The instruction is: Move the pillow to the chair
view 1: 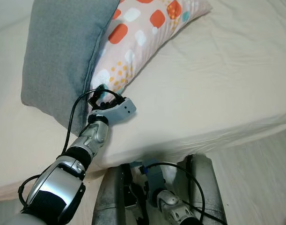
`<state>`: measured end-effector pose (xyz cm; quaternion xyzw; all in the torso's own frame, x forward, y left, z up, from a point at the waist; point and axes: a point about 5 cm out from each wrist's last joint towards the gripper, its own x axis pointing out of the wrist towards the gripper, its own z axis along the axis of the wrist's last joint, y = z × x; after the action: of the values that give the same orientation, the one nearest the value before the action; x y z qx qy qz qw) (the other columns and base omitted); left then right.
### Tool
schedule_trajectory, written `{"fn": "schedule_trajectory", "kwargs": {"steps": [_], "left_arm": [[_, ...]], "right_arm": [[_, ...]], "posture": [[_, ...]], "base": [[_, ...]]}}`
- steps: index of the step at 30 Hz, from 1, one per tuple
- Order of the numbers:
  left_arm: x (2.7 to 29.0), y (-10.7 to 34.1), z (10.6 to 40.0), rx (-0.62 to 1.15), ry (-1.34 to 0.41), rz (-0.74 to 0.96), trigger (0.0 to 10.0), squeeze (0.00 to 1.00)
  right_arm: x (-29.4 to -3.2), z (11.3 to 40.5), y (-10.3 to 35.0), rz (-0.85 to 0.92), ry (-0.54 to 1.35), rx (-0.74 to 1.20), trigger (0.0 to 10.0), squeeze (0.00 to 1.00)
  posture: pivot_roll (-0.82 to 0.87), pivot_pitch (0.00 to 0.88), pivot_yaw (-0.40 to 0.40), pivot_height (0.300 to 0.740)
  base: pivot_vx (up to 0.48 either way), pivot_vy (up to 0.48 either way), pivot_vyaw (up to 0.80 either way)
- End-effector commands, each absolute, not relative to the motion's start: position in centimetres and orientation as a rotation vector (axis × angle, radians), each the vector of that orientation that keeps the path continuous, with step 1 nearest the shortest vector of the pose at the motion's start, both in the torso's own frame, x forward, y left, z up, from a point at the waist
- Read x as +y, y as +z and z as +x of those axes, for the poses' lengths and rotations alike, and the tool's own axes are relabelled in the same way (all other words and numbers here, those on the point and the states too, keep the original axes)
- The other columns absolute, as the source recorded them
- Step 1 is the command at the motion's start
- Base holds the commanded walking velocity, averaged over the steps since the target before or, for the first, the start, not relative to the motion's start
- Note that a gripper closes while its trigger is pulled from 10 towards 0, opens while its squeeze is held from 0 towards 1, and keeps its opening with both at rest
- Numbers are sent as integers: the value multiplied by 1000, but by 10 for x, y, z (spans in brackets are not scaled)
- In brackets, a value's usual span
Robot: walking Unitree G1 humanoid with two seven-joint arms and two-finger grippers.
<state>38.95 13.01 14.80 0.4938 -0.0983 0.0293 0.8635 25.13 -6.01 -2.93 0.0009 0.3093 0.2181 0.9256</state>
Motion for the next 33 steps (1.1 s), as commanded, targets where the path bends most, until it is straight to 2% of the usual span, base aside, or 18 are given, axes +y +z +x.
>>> {"fn": "schedule_trajectory", "kwargs": {"steps": [1,10,15,20,23,24,28,29,30,33], "left_arm": [[144,133,385,-125,74,1043,0,0],[152,140,388,-123,134,1014,0,0],[151,146,390,-128,137,932,0,0],[142,159,395,-125,100,599,0,0],[146,167,396,-155,104,546,0,0],[156,175,398,-172,123,500,0,0],[160,181,399,-178,102,446,0,0],[160,193,402,-198,-10,301,0,0],[160,202,403,-227,-62,234,0,0],[161,207,403,-245,-90,198,0,0]], "right_arm": [[-33,202,-56,127,469,780,10000,0],[-34,211,-49,144,463,737,10000,0],[-36,214,-48,140,463,731,10000,0],[-43,222,-46,122,465,726,10000,0],[-45,229,-41,111,468,708,10000,0],[-47,236,-37,102,469,693,10000,0],[-49,242,-34,98,469,684,10000,0],[-52,250,-29,86,474,667,10000,0],[-53,255,-26,85,475,658,10000,0],[-54,257,-25,84,474,653,10000,0]], "posture": [[-128,594,241,606],[-151,585,229,606],[-156,572,220,606],[-167,516,200,606],[-180,482,185,606],[-185,455,175,606],[-187,434,167,606],[-189,407,156,606],[-189,390,150,606],[-189,383,148,606]], "base": [[0,0,0],[0,0,0],[0,0,0],[0,0,0],[0,0,0],[0,0,0],[0,0,0],[0,0,0],[0,0,0],[0,0,0]]}}
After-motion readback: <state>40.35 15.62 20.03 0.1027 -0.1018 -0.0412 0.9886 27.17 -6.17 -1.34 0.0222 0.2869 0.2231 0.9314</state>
